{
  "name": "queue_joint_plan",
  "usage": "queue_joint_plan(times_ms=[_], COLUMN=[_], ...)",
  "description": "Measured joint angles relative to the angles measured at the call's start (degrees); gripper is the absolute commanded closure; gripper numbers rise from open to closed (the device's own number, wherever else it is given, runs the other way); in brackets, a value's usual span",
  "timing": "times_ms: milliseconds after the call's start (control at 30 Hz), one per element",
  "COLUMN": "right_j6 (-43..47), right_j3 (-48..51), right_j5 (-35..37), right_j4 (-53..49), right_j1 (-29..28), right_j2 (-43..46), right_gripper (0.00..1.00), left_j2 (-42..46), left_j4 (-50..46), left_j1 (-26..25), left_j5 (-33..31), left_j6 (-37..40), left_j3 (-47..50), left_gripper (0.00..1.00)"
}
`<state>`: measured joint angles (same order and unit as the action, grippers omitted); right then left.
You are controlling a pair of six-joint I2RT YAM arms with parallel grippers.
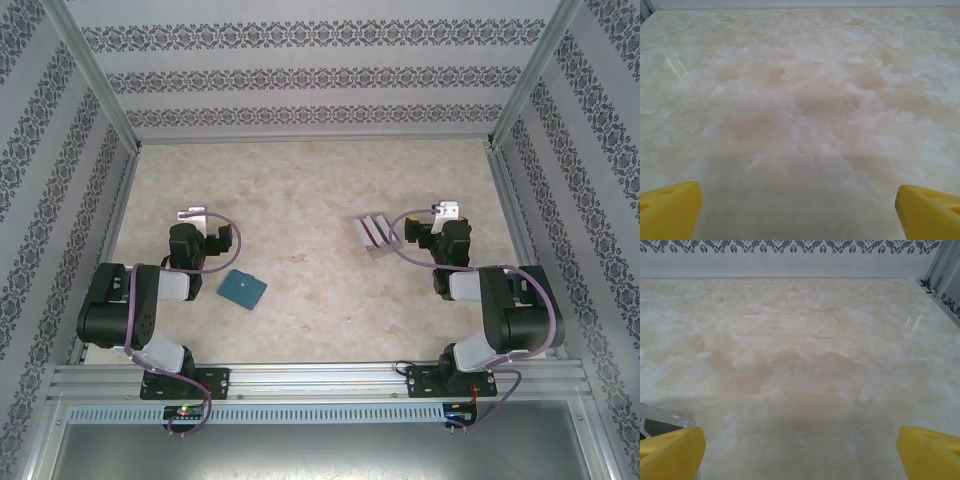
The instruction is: Put the credit cards into the card holder
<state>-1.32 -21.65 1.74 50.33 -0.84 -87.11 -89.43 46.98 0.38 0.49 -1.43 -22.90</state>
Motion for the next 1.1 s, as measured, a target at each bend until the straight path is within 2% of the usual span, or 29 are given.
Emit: queue_joint_plan(times_ms=[867,933,1000,1100], right_j6=[0.0,0.0,-0.4,-2.6], right_j3=[0.1,0.2,0.3,0.3], right_j5=[-0.8,-0.8,-0.7,0.5], right_j4=[0.0,-1.5,-4.6,-10.8], right_j1=[0.0,0.0,0.0,0.0], right_j2=[0.3,2.6,7.4,19.2], right_gripper=[0.02,0.02,0.02,0.02], left_j2=[0.3,2.3,6.7,14.1], left_j4=[-0.7,-5.7,-17.2,-33.3], left_j1=[0.0,0.0,-0.1,-0.3], left_j5=[0.0,0.0,-1.0,-2.7], left_j6=[0.0,0.0,-1.6,-6.4], left_j3=[-0.2,-1.4,-5.8,-15.7], left_gripper=[0.0,0.0,0.0,0.0])
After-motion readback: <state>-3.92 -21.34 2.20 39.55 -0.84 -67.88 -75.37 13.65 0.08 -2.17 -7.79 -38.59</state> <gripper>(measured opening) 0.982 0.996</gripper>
